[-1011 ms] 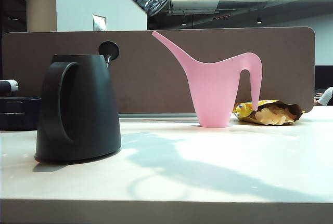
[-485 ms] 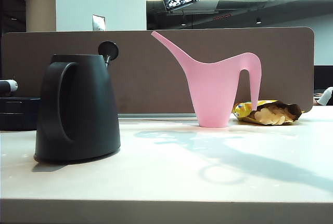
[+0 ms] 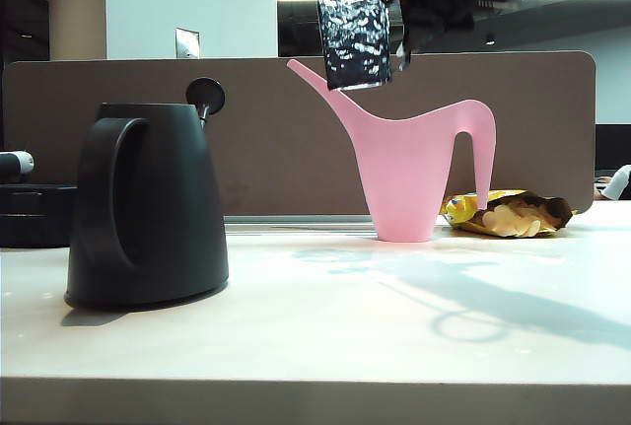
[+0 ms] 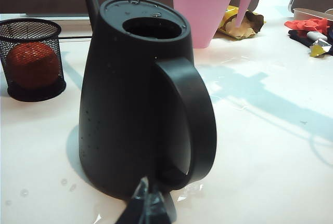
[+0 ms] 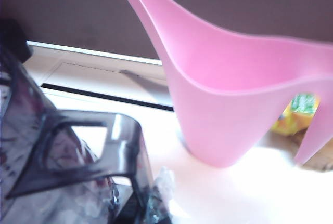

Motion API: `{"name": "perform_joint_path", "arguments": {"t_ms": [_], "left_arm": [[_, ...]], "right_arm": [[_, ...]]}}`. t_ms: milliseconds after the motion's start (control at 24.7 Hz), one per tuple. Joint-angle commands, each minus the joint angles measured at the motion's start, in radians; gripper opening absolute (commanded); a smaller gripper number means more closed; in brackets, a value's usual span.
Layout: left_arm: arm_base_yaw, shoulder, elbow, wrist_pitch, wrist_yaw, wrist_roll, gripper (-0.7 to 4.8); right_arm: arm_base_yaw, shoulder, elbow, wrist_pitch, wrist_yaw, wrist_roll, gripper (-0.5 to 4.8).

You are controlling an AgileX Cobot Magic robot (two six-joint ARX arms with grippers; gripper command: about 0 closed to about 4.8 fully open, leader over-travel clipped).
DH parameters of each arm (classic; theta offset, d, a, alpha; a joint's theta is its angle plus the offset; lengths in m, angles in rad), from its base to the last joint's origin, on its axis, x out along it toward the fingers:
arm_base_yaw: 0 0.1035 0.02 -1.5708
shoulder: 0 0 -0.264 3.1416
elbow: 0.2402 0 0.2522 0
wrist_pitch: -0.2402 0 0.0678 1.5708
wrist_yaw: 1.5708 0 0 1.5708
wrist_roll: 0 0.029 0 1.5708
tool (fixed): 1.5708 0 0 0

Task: Pour the water from the cup into the kettle.

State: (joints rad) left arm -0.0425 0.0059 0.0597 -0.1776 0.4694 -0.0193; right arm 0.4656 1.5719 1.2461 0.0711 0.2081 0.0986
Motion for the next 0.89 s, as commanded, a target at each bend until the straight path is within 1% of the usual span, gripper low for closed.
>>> {"name": "perform_joint_path", "arguments": {"t_ms": [40,121,323,445,687,889], "left_arm": [[0.0,0.001,0.004,0.006,0.002,-0.005,-0.05],[0.0,0.001,0.004,0.006,0.002,-0.019,-0.05],[0.0,0.001,0.004,0.006,0.002,-0.019,-0.05],[0.0,0.001,0.004,0.006,0.002,-0.019,-0.05],[0.0,0.001,0.004,0.006,0.002,-0.018,-0.05],[0.0,0.001,0.004,0.006,0.002,-0.019,-0.05]], "right_arm": [[-0.028,-0.006,-0.085,0.153,-0.041,0.106,-0.07],[-0.063,-0.006,-0.196,0.268,-0.054,0.145,-0.07],[-0.103,0.014,-0.283,0.346,-0.06,0.159,-0.07],[-0.116,0.045,-0.308,0.415,-0.078,0.164,-0.07],[-0.114,0.132,-0.308,0.43,-0.076,0.159,-0.07],[-0.114,0.23,-0.308,0.506,-0.076,0.159,-0.07]]}}
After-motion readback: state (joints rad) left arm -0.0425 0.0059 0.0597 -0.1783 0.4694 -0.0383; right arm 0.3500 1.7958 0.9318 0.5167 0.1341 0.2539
